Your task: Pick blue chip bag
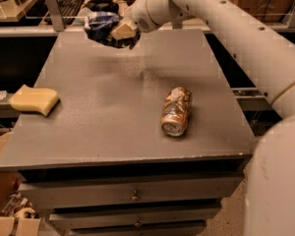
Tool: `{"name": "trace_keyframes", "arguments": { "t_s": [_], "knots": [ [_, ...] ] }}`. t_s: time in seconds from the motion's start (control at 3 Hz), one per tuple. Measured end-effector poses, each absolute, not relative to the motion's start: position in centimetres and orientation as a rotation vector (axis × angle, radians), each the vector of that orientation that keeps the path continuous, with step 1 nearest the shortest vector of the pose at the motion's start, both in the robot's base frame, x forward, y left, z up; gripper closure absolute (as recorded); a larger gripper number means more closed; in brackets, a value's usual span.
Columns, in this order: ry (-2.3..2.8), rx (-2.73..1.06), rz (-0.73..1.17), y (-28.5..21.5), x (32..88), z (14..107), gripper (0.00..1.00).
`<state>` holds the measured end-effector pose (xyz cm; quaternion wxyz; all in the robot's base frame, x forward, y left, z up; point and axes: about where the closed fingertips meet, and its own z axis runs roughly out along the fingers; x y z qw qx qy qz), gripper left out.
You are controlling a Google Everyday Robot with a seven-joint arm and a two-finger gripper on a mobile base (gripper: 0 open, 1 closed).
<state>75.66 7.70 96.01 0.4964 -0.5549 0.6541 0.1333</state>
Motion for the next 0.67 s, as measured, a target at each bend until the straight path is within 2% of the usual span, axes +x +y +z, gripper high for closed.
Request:
{"name": "trace_keyframes", "arguments": {
  "t_s": [0.33, 0.67],
  "knots": [
    [1.460, -1.343, 0.419, 7.46, 70.00, 100.06, 1.00],
    [1.440, -1.334, 0.444, 7.48, 69.23, 100.72, 1.00]
  ]
}}
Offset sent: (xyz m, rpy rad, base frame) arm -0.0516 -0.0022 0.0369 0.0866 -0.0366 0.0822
